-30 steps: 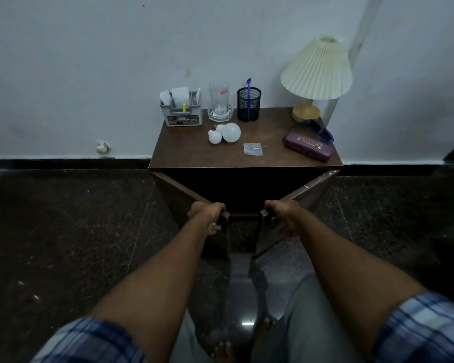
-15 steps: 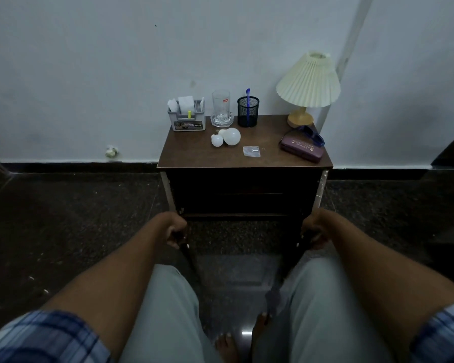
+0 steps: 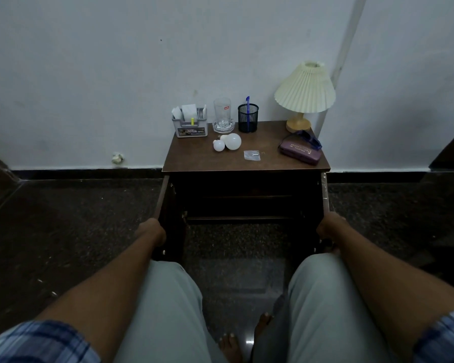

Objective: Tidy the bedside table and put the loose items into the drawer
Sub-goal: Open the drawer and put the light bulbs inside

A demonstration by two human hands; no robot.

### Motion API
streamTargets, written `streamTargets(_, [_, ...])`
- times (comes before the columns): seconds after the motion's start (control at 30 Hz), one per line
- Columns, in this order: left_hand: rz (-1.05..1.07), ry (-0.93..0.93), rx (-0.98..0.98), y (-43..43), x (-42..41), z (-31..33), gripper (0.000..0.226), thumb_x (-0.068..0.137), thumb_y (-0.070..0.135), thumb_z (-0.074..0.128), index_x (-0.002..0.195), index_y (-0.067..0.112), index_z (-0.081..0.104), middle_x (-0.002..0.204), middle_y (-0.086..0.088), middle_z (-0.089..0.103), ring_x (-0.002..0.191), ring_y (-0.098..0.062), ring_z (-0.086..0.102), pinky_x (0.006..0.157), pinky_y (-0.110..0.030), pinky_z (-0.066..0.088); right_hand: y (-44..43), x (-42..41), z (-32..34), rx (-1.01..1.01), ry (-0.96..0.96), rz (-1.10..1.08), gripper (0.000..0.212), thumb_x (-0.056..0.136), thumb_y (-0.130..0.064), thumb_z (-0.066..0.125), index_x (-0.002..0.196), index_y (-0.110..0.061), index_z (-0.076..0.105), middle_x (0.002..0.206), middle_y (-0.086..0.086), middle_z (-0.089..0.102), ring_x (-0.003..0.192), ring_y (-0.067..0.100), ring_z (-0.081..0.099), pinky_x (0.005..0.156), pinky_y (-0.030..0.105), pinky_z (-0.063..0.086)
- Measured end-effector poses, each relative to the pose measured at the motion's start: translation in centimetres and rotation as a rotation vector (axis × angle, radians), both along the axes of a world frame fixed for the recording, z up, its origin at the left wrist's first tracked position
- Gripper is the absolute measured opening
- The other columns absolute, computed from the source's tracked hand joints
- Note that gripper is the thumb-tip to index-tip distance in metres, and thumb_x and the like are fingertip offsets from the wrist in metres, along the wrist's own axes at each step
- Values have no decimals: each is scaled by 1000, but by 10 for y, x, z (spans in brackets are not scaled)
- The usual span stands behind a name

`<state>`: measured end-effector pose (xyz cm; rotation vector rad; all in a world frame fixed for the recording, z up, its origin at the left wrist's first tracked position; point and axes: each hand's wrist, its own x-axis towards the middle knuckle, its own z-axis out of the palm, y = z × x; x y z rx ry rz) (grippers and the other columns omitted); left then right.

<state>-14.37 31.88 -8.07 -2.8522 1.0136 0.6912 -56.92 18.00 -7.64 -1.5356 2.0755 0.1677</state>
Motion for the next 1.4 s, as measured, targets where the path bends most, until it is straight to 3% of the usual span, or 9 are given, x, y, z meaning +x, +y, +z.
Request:
streamTargets(0.13, [11,1,-33,9,4,2,47,90,15,70,133,0,59,135,-22,62,126,-36,61,99,-39,52,0,-5,-4,-26,20,25,45,90,-10,64,133,2,58,133,22,61,123,36,61,101,45,53])
streamTargets(0.4, [21,-20,-118,13,-5,15,45,85,20,71,127,5,62,131,-20,63,122,-38,63,98,-44,54,-1,-7,-2,-46,21,-9,42,92,-10,58,132,1,59,133,21,61,124,37,59,104,47,50])
streamTargets(0.53, [64,-27,-229,9,-11,34,48,83,27,72,124,4,63,128,-22,65,118,-41,65,94,-45,55,6,10,14,-171,67,-70,51,90,-23,60,137,-5,50,136,20,59,124,37,59,100,44,49])
streamTargets(0.67, [73,-13,-344,3,-21,55,50,81,32,72,121,4,64,126,-22,67,116,-42,65,92,-44,54,11,31,37,-256,81,33,50,83,-33,70,128,-13,59,135,19,57,124,38,56,99,46,50])
streamTargets(0.97, [-123,163,-567,-18,-53,71,23,81,22,67,103,23,72,114,-7,73,112,-30,67,96,-35,54,12,90,69,-321,-205,452,35,87,-30,69,118,-15,66,120,8,66,112,26,63,96,40,54])
streamTargets(1.1, [-254,299,-637,-33,-61,61,14,84,15,67,94,24,69,88,6,71,93,-17,69,80,-27,51,10,120,72,-348,-357,521,24,88,-29,71,108,-17,71,102,0,72,100,18,68,91,33,55])
streamTargets(1.23, [-201,391,-699,-56,-60,47,14,86,14,68,90,27,70,84,7,70,85,-11,66,69,-20,49,1,148,64,-401,-463,535,18,89,-28,70,104,-19,72,94,-5,72,92,13,67,81,26,51])
streamTargets(1.4, [-61,442,-764,-104,-53,27,12,87,13,70,95,20,74,93,-1,75,93,-18,71,92,-35,57,-31,180,51,-483,-532,530,11,90,-26,69,99,-20,71,92,-7,71,90,12,66,82,30,53])
